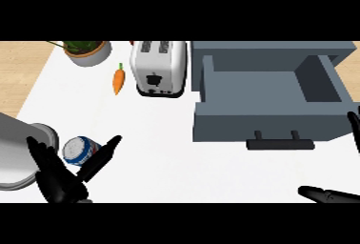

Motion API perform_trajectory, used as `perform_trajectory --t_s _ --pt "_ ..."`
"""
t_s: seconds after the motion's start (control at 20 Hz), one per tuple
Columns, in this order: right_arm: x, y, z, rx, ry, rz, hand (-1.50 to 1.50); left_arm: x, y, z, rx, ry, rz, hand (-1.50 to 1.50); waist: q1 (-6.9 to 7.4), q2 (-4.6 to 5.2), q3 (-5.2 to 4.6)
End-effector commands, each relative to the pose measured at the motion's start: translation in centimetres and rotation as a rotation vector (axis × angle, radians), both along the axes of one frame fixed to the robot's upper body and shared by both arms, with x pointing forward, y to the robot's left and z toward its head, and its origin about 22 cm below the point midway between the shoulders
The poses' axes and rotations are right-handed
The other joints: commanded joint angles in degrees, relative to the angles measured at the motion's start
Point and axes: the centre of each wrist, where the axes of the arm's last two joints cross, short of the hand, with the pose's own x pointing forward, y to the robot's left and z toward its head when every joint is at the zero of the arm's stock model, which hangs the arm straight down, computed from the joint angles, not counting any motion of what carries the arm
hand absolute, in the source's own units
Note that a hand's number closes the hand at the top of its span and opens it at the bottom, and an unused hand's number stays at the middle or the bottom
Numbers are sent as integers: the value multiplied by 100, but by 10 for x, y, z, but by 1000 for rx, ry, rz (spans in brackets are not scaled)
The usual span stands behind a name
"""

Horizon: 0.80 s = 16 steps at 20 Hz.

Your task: Pick up the can, place it into the drawer and close the drawer

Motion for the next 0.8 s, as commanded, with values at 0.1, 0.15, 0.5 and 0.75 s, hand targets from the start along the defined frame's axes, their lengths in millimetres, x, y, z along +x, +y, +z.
perform_trajectory --t_s 0.1,0.15,0.5,0.75 --pt "-27 -14 9 -5 -9 3 -150 -18 -3 -31 -21 29 60 -150 -1 -8 2" --pt "-13 -12 12 -18 -6 -5 -150 -17 -3 -45 -13 40 71 -150 16 -4 -3" --pt "-27 -22 11 -6 -7 -15 -150 -7 32 -75 -39 24 91 -150 -3 -3 1" --pt "-11 3 19 -2 -9 -13 -150 -28 36 -100 -56 26 103 -150 31 -1 -1"
